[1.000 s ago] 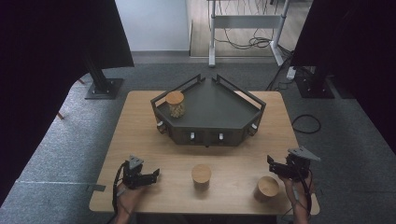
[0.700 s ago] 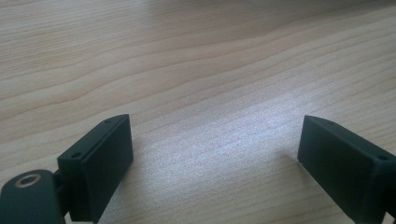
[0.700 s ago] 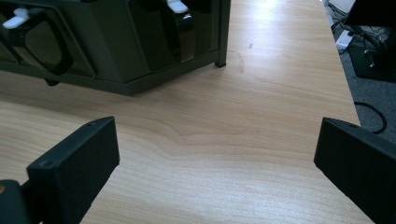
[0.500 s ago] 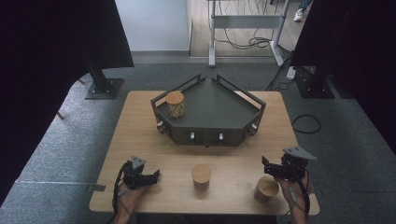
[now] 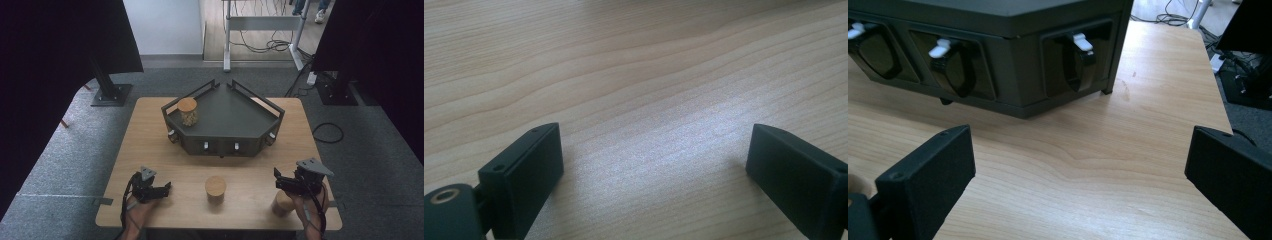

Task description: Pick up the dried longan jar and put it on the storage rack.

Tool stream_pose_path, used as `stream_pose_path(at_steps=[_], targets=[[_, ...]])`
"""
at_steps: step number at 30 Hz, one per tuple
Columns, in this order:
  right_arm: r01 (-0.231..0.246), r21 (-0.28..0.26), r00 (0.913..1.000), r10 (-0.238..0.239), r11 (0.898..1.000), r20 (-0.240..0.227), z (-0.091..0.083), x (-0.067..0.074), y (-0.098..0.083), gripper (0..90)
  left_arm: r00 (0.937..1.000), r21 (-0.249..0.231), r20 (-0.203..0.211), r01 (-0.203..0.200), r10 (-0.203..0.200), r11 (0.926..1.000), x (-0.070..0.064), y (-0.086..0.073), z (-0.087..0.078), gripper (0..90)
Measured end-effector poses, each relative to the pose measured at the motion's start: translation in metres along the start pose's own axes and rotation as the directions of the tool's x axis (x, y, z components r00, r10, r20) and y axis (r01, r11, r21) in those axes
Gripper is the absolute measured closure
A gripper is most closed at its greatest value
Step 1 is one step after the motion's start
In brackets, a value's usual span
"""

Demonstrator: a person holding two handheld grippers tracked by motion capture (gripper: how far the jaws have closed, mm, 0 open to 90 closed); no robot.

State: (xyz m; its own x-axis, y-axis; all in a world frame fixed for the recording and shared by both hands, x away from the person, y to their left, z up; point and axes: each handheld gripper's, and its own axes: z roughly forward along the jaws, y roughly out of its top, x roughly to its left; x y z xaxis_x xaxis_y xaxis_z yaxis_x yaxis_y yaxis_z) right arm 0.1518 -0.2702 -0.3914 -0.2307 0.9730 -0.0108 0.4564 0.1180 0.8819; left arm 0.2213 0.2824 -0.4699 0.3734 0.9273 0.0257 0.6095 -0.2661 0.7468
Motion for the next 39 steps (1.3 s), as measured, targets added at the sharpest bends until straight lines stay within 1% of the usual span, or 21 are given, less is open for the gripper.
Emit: stream_pose_path(at_steps=[1, 3, 13, 24, 26, 39], targets=[[0.0, 0.0, 1.0, 0.0, 1.0, 0.0, 0.0, 0.0, 0.0, 0.3, 1.0, 0.0, 0.0, 0.0, 0.0, 1.0, 0.0, 0.0, 0.0, 7.7], [-0.002, -0.013, 1.0, 0.002, 1.0, 0.005, -0.002, 0.006, 0.0, 1.4, 1.0, 0.001, 0.0, 0.0, 0.0, 1.0, 0.0, 0.0, 0.0, 7.6], [-0.02, -0.034, 0.9995, 0.019, 0.999, -0.025, 0.0, 0.02, 0.001, 2.2, 1.0, 0.001, 0.0, 0.0, 0.0, 1.0, 0.0, 0.0, 0.0, 7.6], [-0.003, -0.043, 0.9984, 0.001, 0.999, -0.056, 0.002, 0.032, 0.004, 3.4, 1.0, 0.006, 0.006, -0.005, 0.005, 1.0, 0.001, 0.001, 0.0, 5.7], [0.003, -0.043, 0.9977, -0.006, 0.999, -0.068, 0.003, 0.035, 0.005, 3.4, 1.0, 0.007, 0.007, -0.007, 0.007, 1.0, 0.001, 0.001, 0.0, 5.2], [0.007, -0.036, 0.9944, -0.011, 0.999, -0.105, 0.008, 0.045, 0.008, 3.4, 0.9998, 0.014, 0.013, -0.013, 0.013, 0.9998, 0.001, 0.002, 0.001, 2.8]])
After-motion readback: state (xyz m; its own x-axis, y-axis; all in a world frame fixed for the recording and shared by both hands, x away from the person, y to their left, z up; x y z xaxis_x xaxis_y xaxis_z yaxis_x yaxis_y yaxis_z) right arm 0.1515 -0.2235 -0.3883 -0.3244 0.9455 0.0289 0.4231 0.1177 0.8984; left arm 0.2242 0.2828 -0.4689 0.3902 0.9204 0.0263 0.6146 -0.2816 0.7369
